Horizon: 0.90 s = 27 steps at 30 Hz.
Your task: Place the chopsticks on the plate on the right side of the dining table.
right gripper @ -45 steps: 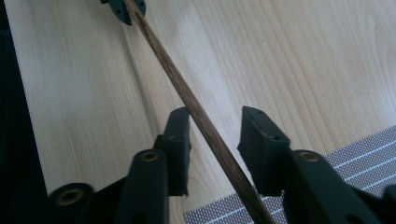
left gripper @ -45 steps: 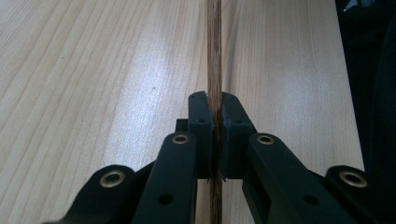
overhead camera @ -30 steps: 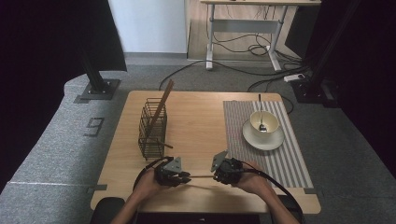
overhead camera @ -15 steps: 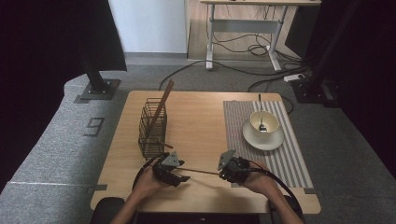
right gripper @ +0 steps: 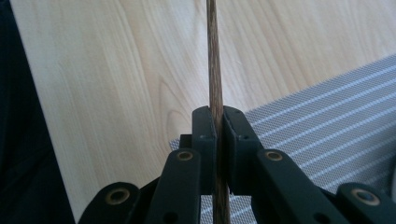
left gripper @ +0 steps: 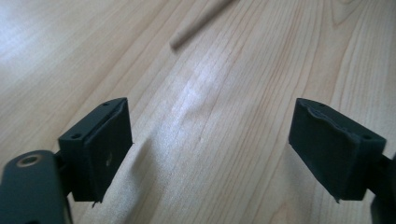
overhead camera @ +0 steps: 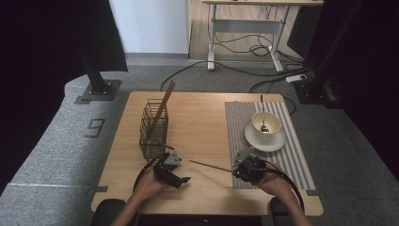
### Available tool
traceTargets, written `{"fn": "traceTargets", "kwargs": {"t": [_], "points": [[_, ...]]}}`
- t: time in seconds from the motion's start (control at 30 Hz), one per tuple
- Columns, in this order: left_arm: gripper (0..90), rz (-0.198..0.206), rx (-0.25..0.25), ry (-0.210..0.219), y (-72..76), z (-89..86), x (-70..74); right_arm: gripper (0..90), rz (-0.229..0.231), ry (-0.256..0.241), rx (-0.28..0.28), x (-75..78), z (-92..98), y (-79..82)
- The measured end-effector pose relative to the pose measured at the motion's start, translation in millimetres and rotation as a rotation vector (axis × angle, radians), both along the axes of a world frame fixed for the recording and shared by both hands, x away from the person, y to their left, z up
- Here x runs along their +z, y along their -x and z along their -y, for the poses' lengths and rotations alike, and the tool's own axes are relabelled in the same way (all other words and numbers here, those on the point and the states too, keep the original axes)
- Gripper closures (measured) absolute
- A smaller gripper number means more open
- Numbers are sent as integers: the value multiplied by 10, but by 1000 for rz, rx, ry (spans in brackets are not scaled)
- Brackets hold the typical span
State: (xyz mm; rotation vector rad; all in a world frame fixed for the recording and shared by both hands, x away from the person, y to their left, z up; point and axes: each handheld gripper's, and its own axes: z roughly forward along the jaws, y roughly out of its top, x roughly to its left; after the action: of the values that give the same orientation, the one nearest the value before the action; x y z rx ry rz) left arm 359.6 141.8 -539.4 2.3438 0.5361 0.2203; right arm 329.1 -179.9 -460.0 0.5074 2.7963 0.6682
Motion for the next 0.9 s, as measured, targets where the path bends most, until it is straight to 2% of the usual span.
{"fn": "traceTargets", "kwargs": {"t": [0.2,0.47,0.9], "points": [[80,-5,-12,-36,-3,42,-85,831,3,-4,-27,16,81,-44],[63,-20,-24,-18,-12,41,-111,831,1,10,-74,-9,177,-108],[57,-17,-31,-9,-12,17,-120,831,17,-12,-213,-28,478,-292]]}}
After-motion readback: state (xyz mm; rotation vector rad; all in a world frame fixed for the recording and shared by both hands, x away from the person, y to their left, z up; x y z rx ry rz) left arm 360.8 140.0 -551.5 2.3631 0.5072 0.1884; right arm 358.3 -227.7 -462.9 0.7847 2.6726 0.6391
